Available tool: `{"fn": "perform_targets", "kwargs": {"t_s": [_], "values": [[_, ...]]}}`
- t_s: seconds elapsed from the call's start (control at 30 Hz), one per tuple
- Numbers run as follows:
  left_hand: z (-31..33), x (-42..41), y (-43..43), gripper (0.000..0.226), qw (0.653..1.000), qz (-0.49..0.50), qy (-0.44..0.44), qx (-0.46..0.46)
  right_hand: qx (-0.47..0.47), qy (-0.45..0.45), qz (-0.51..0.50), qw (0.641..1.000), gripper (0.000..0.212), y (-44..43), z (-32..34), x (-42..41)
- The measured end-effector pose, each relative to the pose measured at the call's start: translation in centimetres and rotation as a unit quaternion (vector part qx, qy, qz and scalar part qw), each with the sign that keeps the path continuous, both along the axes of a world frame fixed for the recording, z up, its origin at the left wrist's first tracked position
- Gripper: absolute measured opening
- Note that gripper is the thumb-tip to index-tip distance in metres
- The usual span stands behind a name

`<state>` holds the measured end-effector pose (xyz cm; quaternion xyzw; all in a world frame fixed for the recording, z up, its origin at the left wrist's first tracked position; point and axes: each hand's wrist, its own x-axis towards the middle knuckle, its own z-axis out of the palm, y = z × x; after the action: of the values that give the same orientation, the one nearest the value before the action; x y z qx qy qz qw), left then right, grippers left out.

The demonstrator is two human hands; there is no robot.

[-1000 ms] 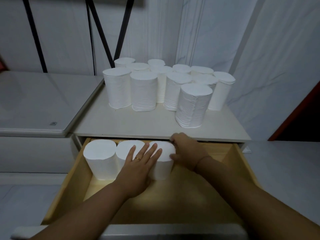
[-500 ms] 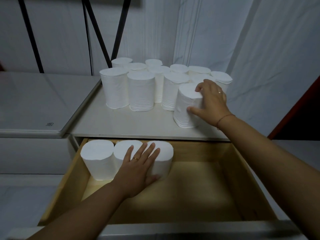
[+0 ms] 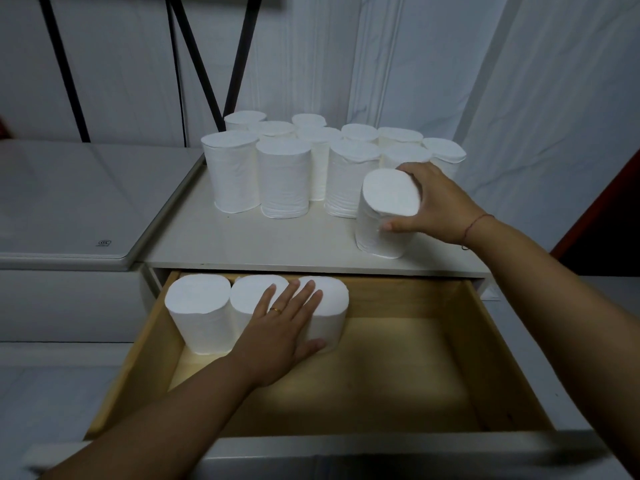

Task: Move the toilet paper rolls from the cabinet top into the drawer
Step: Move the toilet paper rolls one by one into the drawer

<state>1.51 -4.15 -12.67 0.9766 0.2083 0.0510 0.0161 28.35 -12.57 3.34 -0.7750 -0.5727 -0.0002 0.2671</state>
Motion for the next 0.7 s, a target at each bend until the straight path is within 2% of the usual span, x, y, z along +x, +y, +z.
{"fn": "perform_targets", "kwargs": {"t_s": [0.17, 0.33, 0.57, 0.7], "values": [[-0.1, 0.2, 0.1, 0.075, 0.999, -0.030, -0.016, -0.005, -0.035, 0.034, 0.038, 0.998, 0.083, -3.2, 0.5, -1.6], [-0.5, 0.3, 0.1, 0.078, 1.000, -0.022, -0.004, 0.007, -0.042, 0.093, 0.041, 0.994, 0.084, -6.5, -1.6, -2.9], [-0.6, 0.4, 0.0, 0.079, 1.000, -0.018, -0.008, 0.007, -0.115, 0.061, 0.013, 0.991, 0.086, -6.2, -8.3, -3.7], [-0.6, 0.3, -0.1, 0.079, 1.000, -0.015, 0.000, 0.011, -0.101, 0.076, -0.004, 0.992, 0.084, -5.1, -11.5, -4.3]]}}
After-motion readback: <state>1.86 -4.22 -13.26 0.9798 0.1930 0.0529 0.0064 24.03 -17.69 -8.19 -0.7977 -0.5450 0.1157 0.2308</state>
